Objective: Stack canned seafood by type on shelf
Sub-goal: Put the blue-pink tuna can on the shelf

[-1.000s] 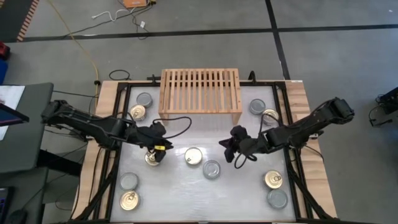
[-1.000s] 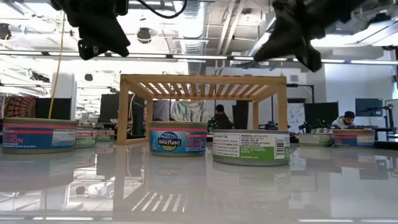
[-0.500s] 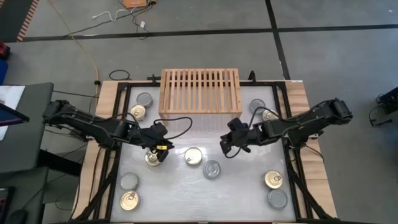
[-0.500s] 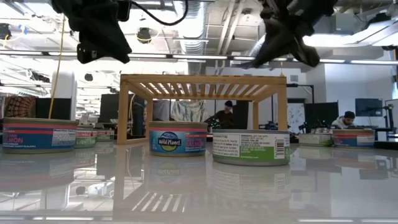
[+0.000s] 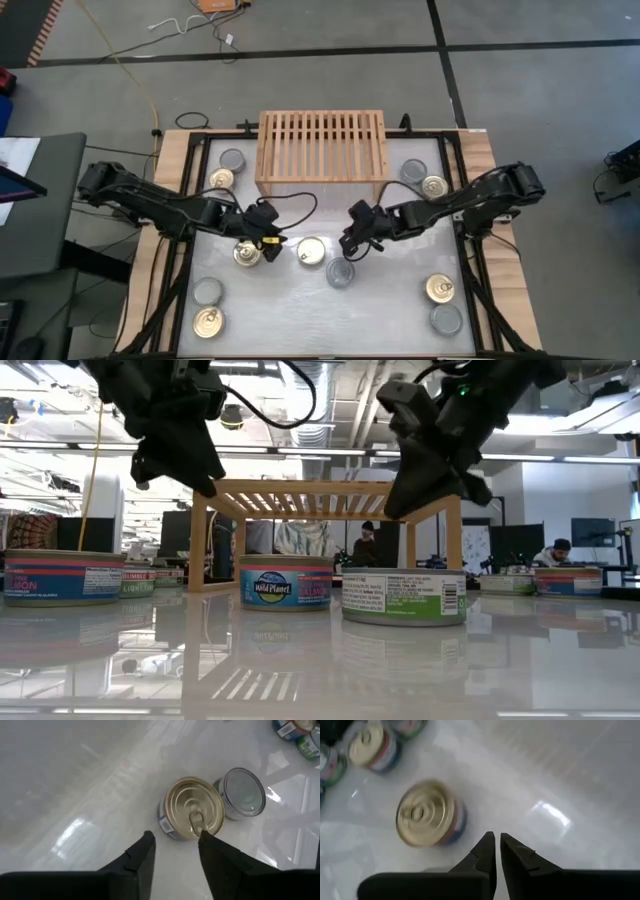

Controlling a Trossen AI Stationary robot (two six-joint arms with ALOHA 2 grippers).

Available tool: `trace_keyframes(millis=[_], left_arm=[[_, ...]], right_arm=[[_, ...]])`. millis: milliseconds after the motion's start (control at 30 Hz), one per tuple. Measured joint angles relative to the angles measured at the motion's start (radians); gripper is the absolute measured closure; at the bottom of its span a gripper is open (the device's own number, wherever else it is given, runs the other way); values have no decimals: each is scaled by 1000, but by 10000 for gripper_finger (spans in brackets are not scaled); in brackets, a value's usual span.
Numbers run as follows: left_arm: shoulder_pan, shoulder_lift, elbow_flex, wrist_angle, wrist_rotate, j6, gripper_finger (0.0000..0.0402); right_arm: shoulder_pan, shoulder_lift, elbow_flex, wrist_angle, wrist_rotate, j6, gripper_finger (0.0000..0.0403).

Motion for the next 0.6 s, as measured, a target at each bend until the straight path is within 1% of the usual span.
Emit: trace_keyframes(millis=[100, 167, 300, 433, 533, 600], left_arm=[[0, 28, 0, 14, 2, -18, 231], [0, 42, 0, 27, 15, -21, 224], [15, 43, 0, 26, 63, 17, 221], [41, 42, 0, 26, 69, 47, 221], [64, 42, -3, 28, 114, 85, 221], [72, 42, -10, 22, 116, 115, 221]], right_arm=[[0, 37, 0, 56, -42, 0, 335], [0, 55, 0, 83, -57, 17, 329], [-1, 78, 0, 156, -58, 111, 311], [-1, 77, 0, 184, -57, 139, 292], [-2, 78, 0, 187, -50, 155, 277], [-2, 84, 0, 198, -47, 158, 266]])
